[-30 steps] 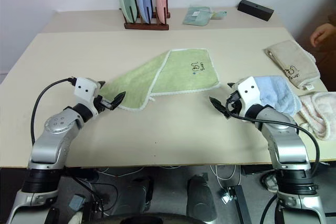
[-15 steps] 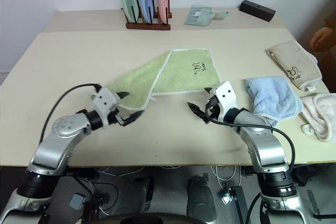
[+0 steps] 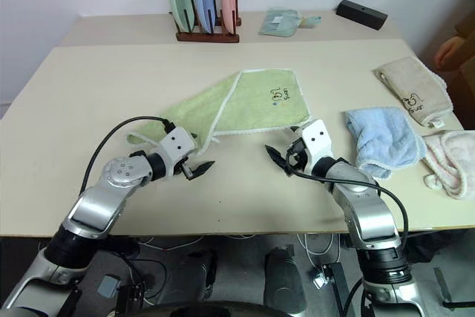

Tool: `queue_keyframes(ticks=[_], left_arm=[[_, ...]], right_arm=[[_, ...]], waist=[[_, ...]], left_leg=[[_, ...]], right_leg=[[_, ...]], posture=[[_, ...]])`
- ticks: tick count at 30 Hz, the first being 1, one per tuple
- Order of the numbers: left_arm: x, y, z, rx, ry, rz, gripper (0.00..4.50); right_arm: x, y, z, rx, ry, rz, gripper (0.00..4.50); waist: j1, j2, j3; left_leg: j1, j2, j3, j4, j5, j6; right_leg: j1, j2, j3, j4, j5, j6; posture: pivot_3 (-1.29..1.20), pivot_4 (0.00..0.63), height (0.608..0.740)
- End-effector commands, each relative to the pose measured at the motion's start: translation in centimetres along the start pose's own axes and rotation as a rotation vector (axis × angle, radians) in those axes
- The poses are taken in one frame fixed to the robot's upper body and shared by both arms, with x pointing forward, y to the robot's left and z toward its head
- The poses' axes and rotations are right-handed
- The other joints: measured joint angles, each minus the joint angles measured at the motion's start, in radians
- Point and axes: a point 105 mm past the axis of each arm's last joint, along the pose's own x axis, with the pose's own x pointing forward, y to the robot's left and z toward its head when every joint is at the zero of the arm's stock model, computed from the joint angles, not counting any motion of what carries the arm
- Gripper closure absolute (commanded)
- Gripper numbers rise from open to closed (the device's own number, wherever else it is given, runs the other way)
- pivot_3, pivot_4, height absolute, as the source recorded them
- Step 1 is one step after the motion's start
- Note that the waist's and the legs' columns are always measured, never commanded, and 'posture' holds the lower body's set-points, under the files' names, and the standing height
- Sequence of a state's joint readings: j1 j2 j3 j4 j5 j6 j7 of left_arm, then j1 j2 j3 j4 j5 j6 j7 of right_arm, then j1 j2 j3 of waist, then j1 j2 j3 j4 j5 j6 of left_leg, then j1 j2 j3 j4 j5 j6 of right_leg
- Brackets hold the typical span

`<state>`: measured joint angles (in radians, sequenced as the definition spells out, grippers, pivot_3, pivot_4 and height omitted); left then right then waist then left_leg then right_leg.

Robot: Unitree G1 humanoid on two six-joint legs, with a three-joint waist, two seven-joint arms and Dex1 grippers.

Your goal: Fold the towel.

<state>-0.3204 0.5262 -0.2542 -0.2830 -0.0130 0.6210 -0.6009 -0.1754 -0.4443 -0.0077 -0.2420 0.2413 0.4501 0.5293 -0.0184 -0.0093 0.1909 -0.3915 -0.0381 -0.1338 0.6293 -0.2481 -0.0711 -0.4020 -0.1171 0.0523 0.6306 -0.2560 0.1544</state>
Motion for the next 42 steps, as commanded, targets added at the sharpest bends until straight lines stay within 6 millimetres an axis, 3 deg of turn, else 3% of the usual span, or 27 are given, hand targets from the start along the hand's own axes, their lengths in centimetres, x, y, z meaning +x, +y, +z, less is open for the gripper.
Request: queue_keyframes(ticks=[1, 3, 10, 11, 17, 21, 25, 28, 32, 38, 42], left_arm=[[-0.3, 0.9, -1.1, -0.042, 0.057, 0.043, 0.27], [-0.3, 1.0, -1.4, -0.052, 0.073, 0.044, 0.79], [-0.4, 1.8, -1.8, -0.084, 0.087, 0.097, 4.22], [-0.4, 2.0, -1.9, -0.085, 0.088, 0.107, 4.42], [-1.7, 4.0, -0.4, -0.053, -0.022, 0.205, 4.42], [-5.3, 7.5, -0.5, -0.073, -0.094, 0.403, 4.42], [-10.3, 12.2, -5.0, -0.036, 0.023, 0.692, 4.42], [-12.3, 13.7, -6.8, -0.039, 0.062, 0.779, 4.42], [-12.3, 13.4, -7.8, -0.013, 0.088, 0.755, 4.42], [-11.0, 12.4, -7.7, -0.031, 0.069, 0.729, 4.42], [-10.1, 12.1, -7.2, -0.037, 0.046, 0.712, 4.42]], right_arm=[[-0.2, 0.1, 1.5, -0.037, -0.058, -0.004, 0.0], [-0.2, 0.1, 1.5, -0.042, -0.056, -0.007, 0.0], [-0.5, 0.1, 1.6, -0.048, -0.053, -0.013, 0.0], [-0.5, 0.1, 1.6, -0.048, -0.053, -0.013, 0.0], [-0.5, -0.1, 1.7, -0.059, -0.053, -0.015, 0.0], [-0.5, -0.5, 2.0, -0.074, -0.057, -0.023, 0.0], [-0.2, -1.6, 2.4, -0.096, -0.066, -0.056, 0.0], [0.3, -2.3, 2.8, -0.123, -0.077, -0.077, 0.0], [1.2, -3.4, 3.8, -0.19, -0.1, -0.104, 0.0], [3.1, -5.0, 5.1, -0.475, -0.079, -0.133, 0.0], [4.2, -5.0, 4.5, -0.702, -0.026, -0.065, 0.0]], waist=[[-0.002, 0.0, 0.0], [-0.003, 0.0, 0.0], [-0.003, 0.0, 0.0], [-0.003, 0.0, 0.0], [-0.003, 0.0, 0.0], [-0.003, 0.0, 0.0], [-0.003, 0.0, 0.0], [-0.001, 0.0, 0.0], [0.005, -0.001, 0.0], [0.0, -0.001, 0.0], [-0.003, -0.001, 0.0]], left_leg=[[0.0, 0.0, 0.0, 0.0, 0.0, 0.0], [0.001, 0.0, 0.0, 0.0, 0.0, 0.0], [0.001, 0.0, 0.0, 0.0, 0.0, 0.0], [0.001, 0.0, 0.0, 0.0, 0.0, 0.0], [0.001, 0.0, 0.0, 0.0, 0.0, 0.0], [0.0, 0.0, 0.0, -0.001, 0.0, 0.0], [0.0, 0.0, 0.0, 0.0, 0.0, 0.0], [0.0, 0.0, 0.0, -0.001, 0.0, 0.0], [0.0, 0.0, 0.0, 0.0, 0.0, 0.0], [0.0, 0.0, 0.0, 0.0, 0.0, 0.0], [0.0, 0.0, 0.0, -0.001, 0.0, 0.0]], right_leg=[[0.0, 0.0, 0.0, 0.0, 0.0, 0.0], [0.0, 0.0, 0.0, 0.0, 0.0, 0.0], [0.0, 0.0, 0.0, 0.001, 0.0, 0.0], [0.0, 0.0, 0.0, 0.001, 0.0, 0.0], [0.0, 0.0, 0.0, 0.0, 0.0, 0.0], [-0.001, 0.0, 0.0, 0.0, 0.0, 0.0], [-0.001, 0.0, 0.0, 0.0, 0.0, 0.0], [-0.001, 0.0, 0.0, 0.0, 0.0, 0.0], [0.0, 0.0, 0.0, 0.0, 0.0, 0.0], [-0.001, 0.0, 0.0, 0.0, 0.0, 0.0], [-0.002, 0.0, 0.0, 0.0, 0.0, 0.0]], posture=[[0.0, 0.15, 0.74], [0.0, 0.15, 0.74], [0.0, 0.15, 0.74], [0.0, 0.15, 0.74], [0.0, 0.15, 0.74], [0.0, 0.15, 0.74], [0.0, 0.15, 0.74], [0.0, 0.15, 0.74], [0.0, 0.15, 0.74], [0.0, 0.15, 0.74], [0.0, 0.15, 0.74]])
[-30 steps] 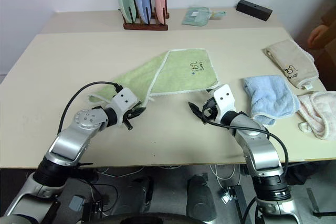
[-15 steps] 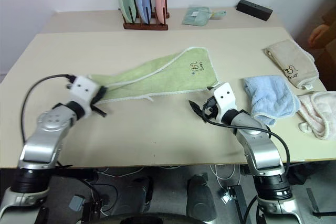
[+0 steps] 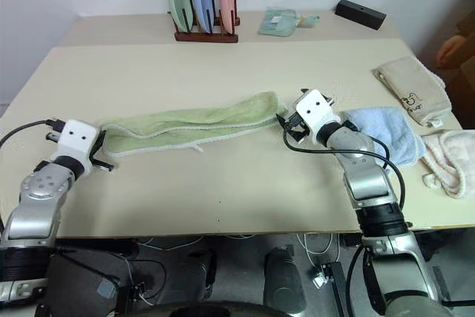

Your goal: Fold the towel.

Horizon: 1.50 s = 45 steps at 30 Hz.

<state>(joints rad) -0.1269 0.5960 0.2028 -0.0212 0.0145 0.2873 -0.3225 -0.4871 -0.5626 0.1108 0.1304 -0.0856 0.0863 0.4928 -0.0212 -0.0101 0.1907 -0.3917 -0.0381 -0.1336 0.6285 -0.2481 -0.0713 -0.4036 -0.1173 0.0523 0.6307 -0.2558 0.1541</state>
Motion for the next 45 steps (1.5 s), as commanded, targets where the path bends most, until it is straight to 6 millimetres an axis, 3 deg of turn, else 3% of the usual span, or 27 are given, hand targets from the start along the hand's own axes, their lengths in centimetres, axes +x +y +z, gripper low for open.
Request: queue_keyframes(ticks=[1, 14, 18, 24, 28, 31, 34, 39, 41, 45], left_arm=[[0.2, 0.2, 1.8, 0.025, -0.062, 0.018, 4.42], [0.6, -0.4, 2.4, 0.014, -0.08, 0.005, 4.42], [0.7, -0.6, 2.2, 0.01, -0.08, -0.001, 4.5], [0.7, -0.6, 2.0, 0.001, -0.076, 0.006, 4.5], [0.8, -0.8, 2.3, 0.001, -0.084, -0.006, 4.5], [1.8, -0.4, 4.8, -0.019, -0.155, -0.027, 4.5], [3.4, 0.0, 8.2, 0.007, -0.251, -0.056, 4.5], [6.3, 5.0, 17.3, -0.049, -0.47, 0.071, 4.5], [6.3, 6.5, 19.3, -0.073, -0.528, 0.108, 4.5], [5.4, 9.1, 20.1, -0.099, -0.57, 0.162, 4.5]], right_arm=[[0.8, 0.0, 0.4, -0.201, -0.022, 0.053, 0.0], [4.0, 0.6, 0.3, -0.507, -0.054, 0.122, 0.0], [5.0, 1.2, 0.8, -0.569, -0.078, 0.164, 1.33], [5.2, 0.9, 1.5, -0.612, -0.124, 0.16, 4.39], [4.7, -0.1, 1.5, -0.532, -0.128, 0.114, 4.46], [3.3, -4.8, 2.1, -0.4, -0.106, -0.05, 4.46], [2.0, -8.8, 3.3, -0.406, -0.091, -0.163, 4.46], [0.1, -15.5, 8.2, -0.533, -0.127, -0.354, 4.46], [-0.6, -16.7, 9.6, -0.544, -0.152, -0.395, 4.46], [-2.3, -16.7, 11.4, -0.505, -0.218, -0.393, 4.46]], waist=[[0.0, 0.0, 0.0], [-0.009, 0.0, 0.0], [-0.021, 0.0, 0.0], [-0.024, 0.0, 0.0], [-0.024, 0.0, 0.0], [-0.018, 0.0, 0.0], [-0.004, 0.0, 0.0], [-0.006, -0.001, 0.001], [-0.019, -0.002, 0.001], [-0.044, -0.002, 0.001]], left_leg=[[0.0, 0.0, 0.0, 0.0, 0.0, 0.0], [0.0, 0.0, 0.0, 0.0, 0.0, -0.001], [0.0, 0.0, 0.0, 0.0, 0.0, -0.001], [0.0, 0.0, 0.0, 0.0, 0.0, -0.001], [0.0, 0.0, 0.0, 0.0, 0.0, -0.001], [0.0, 0.0, -0.001, 0.0, 0.0, -0.001], [-0.001, -0.001, -0.001, 0.001, 0.001, -0.002], [-0.002, -0.001, -0.001, 0.001, 0.002, -0.003], [-0.002, -0.001, -0.001, 0.0, 0.002, -0.003], [-0.001, -0.001, 0.002, -0.004, 0.002, -0.003]], right_leg=[[0.0, 0.0, 0.0, 0.0, 0.0, 0.0], [0.0, 0.0, 0.0, 0.0, 0.0, 0.0], [0.0, 0.0, 0.0, 0.0, 0.0, 0.0], [0.0, 0.0, 0.0, 0.0, 0.0, 0.0], [0.0, 0.0, 0.0, 0.0, 0.0, 0.0], [0.0, 0.0, 0.0, 0.0, 0.0, 0.0], [0.001, 0.0, 0.0, 0.0, 0.0, 0.0], [-0.001, 0.0, 0.0, 0.001, 0.001, -0.001], [-0.002, 0.0, 0.0, 0.0, 0.001, 0.0], [-0.003, -0.001, 0.0, -0.002, -0.001, 0.002]], posture=[[0.0, 0.15, 0.74], [0.0, 0.15, 0.74], [0.0, 0.15, 0.74], [0.0, 0.15, 0.74], [0.0, 0.15, 0.74], [0.0, 0.15, 0.74], [0.0, 0.15, 0.74], [0.0, 0.15, 0.74], [0.0, 0.15, 0.74], [0.0, 0.15, 0.74]])
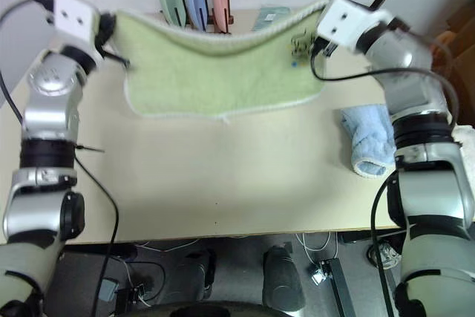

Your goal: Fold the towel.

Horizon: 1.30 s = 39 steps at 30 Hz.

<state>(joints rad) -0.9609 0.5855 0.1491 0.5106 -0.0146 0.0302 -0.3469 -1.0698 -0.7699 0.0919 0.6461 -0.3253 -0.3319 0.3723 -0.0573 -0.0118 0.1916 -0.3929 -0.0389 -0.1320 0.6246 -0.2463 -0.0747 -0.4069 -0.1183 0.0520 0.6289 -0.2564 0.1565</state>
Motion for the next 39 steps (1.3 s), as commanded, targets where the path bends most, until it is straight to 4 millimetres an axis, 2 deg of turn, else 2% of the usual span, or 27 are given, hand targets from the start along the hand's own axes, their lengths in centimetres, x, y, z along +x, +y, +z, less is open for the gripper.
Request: queue_keyframes(ticks=[1, 7, 11, 16, 21, 23, 27, 34, 38, 39], left_arm=[[-1.1, 2.9, 0.0, -0.02, -0.014, 0.071, 4.5], [-6.5, 1.2, -4.4, -0.068, 0.112, -0.055, 4.5], [-11.5, -1.0, -6.7, -0.105, 0.216, -0.218, 4.5], [-15.8, -2.1, -7.5, -0.151, 0.319, -0.349, 4.5], [-18.6, -3.0, -7.0, -0.231, 0.39, -0.462, 4.5], [-19.3, -3.6, -7.3, -0.213, 0.422, -0.504, 4.5], [-18.5, -3.5, -7.9, -0.174, 0.426, -0.479, 4.5], [-13.1, -4.0, -9.8, -0.088, 0.375, -0.404, 4.5], [-12.4, -4.0, -10.3, -0.078, 0.367, -0.399, 4.5], [-11.2, -4.4, -11.1, -0.078, 0.372, -0.394, 4.5]], right_arm=[[-1.5, -1.7, 1.8, 0.048, -0.07, -0.02, 4.46], [-7.2, 5.4, 1.7, 0.185, -0.032, 0.32, 4.46], [-11.9, 9.4, 1.4, 0.315, 0.058, 0.561, 4.46], [-17.0, 12.2, 1.5, 0.414, 0.156, 0.813, 4.46], [-20.1, 12.9, 1.8, 0.471, 0.229, 0.951, 4.46], [-20.0, 12.9, 1.6, 0.466, 0.235, 0.939, 4.46], [-18.4, 12.4, 0.7, 0.413, 0.233, 0.855, 4.46], [-14.1, 12.3, -2.5, 0.357, 0.256, 0.727, 4.46], [-13.6, 12.5, -2.8, 0.351, 0.25, 0.726, 4.46], [-12.5, 12.8, -3.7, 0.353, 0.26, 0.704, 4.46]], waist=[[-0.013, 0.0, 0.0], [-0.012, 0.0, 0.0], [-0.005, 0.001, 0.001], [0.015, 0.0, 0.001], [0.023, 0.0, 0.001], [0.023, 0.0, 0.0], [0.022, 0.0, 0.0], [0.027, -0.001, 0.0], [0.021, -0.001, 0.0], [0.018, -0.001, 0.0]], left_leg=[[0.0, 0.0, 0.0, -0.002, 0.0, 0.0], [-0.003, 0.001, 0.001, -0.003, 0.0, 0.0], [-0.005, 0.001, 0.001, 0.005, -0.003, 0.005], [0.003, 0.001, 0.001, 0.007, -0.002, 0.004], [0.003, 0.001, 0.001, 0.008, -0.002, 0.004], [0.003, 0.001, 0.001, 0.007, -0.002, 0.004], [0.003, 0.002, 0.001, 0.008, -0.002, 0.004], [0.004, 0.001, 0.002, 0.008, -0.002, 0.004], [0.002, 0.001, 0.002, 0.006, -0.002, 0.004], [0.001, 0.001, 0.002, 0.005, -0.002, 0.004]], right_leg=[[-0.002, 0.0, 0.0, 0.0, 0.0, 0.0], [-0.005, 0.0, 0.0, 0.002, 0.0, 0.0], [-0.005, 0.0, 0.0, 0.004, 0.001, -0.001], [0.005, 0.0, 0.0, 0.003, 0.002, -0.003], [0.006, 0.0, 0.0, 0.002, 0.002, -0.004], [0.006, 0.0, 0.0, 0.001, 0.002, -0.004], [0.006, 0.0, 0.0, 0.002, 0.0, -0.007], [0.007, 0.0, -0.001, 0.001, 0.002, -0.004], [0.003, 0.0, -0.001, 0.001, 0.003, -0.003], [0.002, 0.0, -0.001, 0.001, 0.002, -0.003]], posture=[[0.0, 0.15, 0.74], [0.0, 0.15, 0.74], [0.0, 0.15, 0.74], [0.0, 0.15, 0.74], [0.0, 0.15, 0.74], [0.0, 0.15, 0.74], [0.0, 0.15, 0.74], [0.0, 0.15, 0.74], [0.0, 0.15, 0.74], [0.0, 0.15, 0.74]])
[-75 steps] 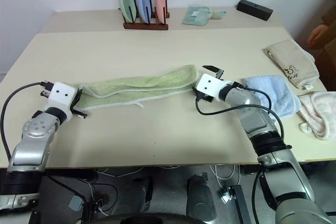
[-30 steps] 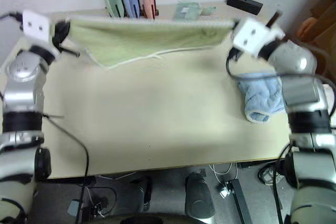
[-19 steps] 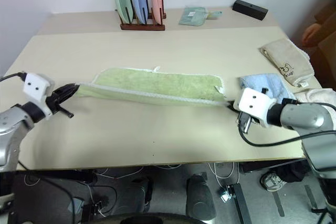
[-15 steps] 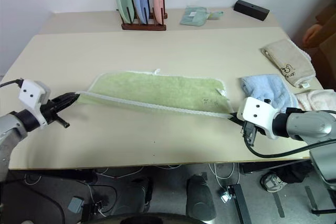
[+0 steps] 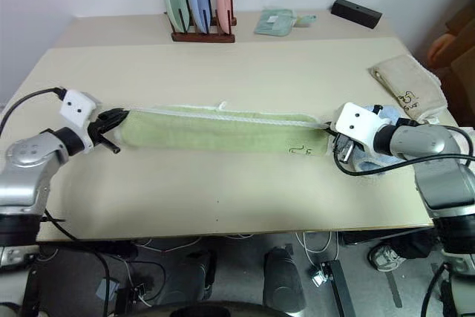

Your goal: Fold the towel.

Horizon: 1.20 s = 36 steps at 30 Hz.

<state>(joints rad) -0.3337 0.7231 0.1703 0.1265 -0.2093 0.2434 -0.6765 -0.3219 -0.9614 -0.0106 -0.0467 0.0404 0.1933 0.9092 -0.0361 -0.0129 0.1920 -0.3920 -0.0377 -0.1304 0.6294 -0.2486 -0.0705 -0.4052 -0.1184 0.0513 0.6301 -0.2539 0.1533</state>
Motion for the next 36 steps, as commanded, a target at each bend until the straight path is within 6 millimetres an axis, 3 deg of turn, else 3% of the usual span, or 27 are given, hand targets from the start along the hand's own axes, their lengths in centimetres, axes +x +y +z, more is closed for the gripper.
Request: queue_keyframes(ticks=[1, 3, 6, 17, 20, 25, 31, 34, 36], left_arm=[[2.7, 1.1, 0.3, 0.038, -0.013, 0.033, 4.5], [4.6, 1.3, -0.2, 0.05, 0.009, 0.035, 4.5], [5.6, 1.9, -0.8, 0.048, 0.026, 0.061, 4.5], [6.4, 1.9, -2.5, 0.003, 0.062, 0.075, 4.5], [6.4, 2.1, -2.6, -0.029, 0.052, 0.089, 3.57], [6.3, 2.3, -2.1, -0.043, 0.012, 0.139, 1.1], [4.8, 3.7, -0.6, -0.152, -0.11, 0.263, 1.1], [3.5, 4.0, 0.8, -0.176, -0.192, 0.303, 1.1], [2.9, 3.5, 1.8, -0.157, -0.231, 0.297, 1.05]], right_arm=[[1.8, -2.4, -0.3, -0.017, -0.004, -0.073, 4.46], [3.4, -3.2, -0.6, -0.015, -0.003, -0.084, 4.46], [4.9, -3.9, -1.0, -0.005, -0.008, -0.104, 4.46], [7.0, -4.1, -1.4, -0.007, -0.017, -0.11, 4.46], [6.9, -4.0, -1.5, 0.018, -0.02, -0.1, 3.57], [5.3, -6.0, -1.0, -0.031, -0.024, -0.237, 1.1], [0.9, -7.8, -0.2, -0.006, -0.043, -0.403, 1.1], [-1.5, -6.8, 0.2, 0.161, -0.087, -0.416, 1.1], [-2.4, -4.5, 1.2, 0.383, -0.182, -0.365, 0.55]], waist=[[-0.003, 0.0, 0.0], [-0.004, 0.0, 0.0], [-0.01, 0.0, 0.0], [-0.009, 0.0, 0.0], [-0.01, 0.0, 0.0], [-0.009, 0.0, 0.0], [-0.004, 0.0, 0.0], [-0.004, 0.0, 0.0], [-0.006, 0.0, 0.0]], left_leg=[[0.0, 0.0, 0.0, -0.001, 0.0, 0.0], [0.0, 0.0, 0.0, 0.001, 0.001, -0.002], [0.001, 0.0, 0.0, 0.001, 0.002, -0.003], [-0.001, 0.0, 0.0, 0.001, 0.002, -0.003], [-0.001, 0.0, 0.0, 0.001, 0.002, -0.003], [-0.001, 0.0, 0.0, 0.001, 0.002, -0.003], [-0.001, 0.0, -0.001, 0.001, 0.002, -0.003], [-0.002, 0.0, -0.001, 0.0, 0.002, -0.003], [-0.001, 0.0, -0.001, 0.001, 0.002, -0.003]], right_leg=[[-0.001, 0.0, 0.0, 0.0, 0.0, 0.0], [0.0, 0.0, -0.001, 0.001, 0.0, 0.0], [0.002, 0.0, -0.001, 0.0, 0.002, 0.0], [-0.002, 0.0, -0.001, 0.002, 0.002, 0.001], [-0.002, 0.0, -0.001, 0.002, 0.002, 0.001], [-0.002, 0.0, -0.001, 0.002, 0.002, 0.001], [-0.002, 0.0, -0.001, 0.002, 0.002, 0.001], [-0.002, 0.0, -0.001, 0.002, 0.002, 0.001], [-0.002, 0.0, -0.001, 0.003, 0.002, 0.001]], posture=[[0.0, 0.15, 0.74], [0.0, 0.15, 0.74], [0.0, 0.15, 0.74], [0.0, 0.15, 0.74], [0.0, 0.15, 0.74], [0.0, 0.15, 0.74], [0.0, 0.15, 0.74], [0.0, 0.15, 0.74], [0.0, 0.15, 0.74]])
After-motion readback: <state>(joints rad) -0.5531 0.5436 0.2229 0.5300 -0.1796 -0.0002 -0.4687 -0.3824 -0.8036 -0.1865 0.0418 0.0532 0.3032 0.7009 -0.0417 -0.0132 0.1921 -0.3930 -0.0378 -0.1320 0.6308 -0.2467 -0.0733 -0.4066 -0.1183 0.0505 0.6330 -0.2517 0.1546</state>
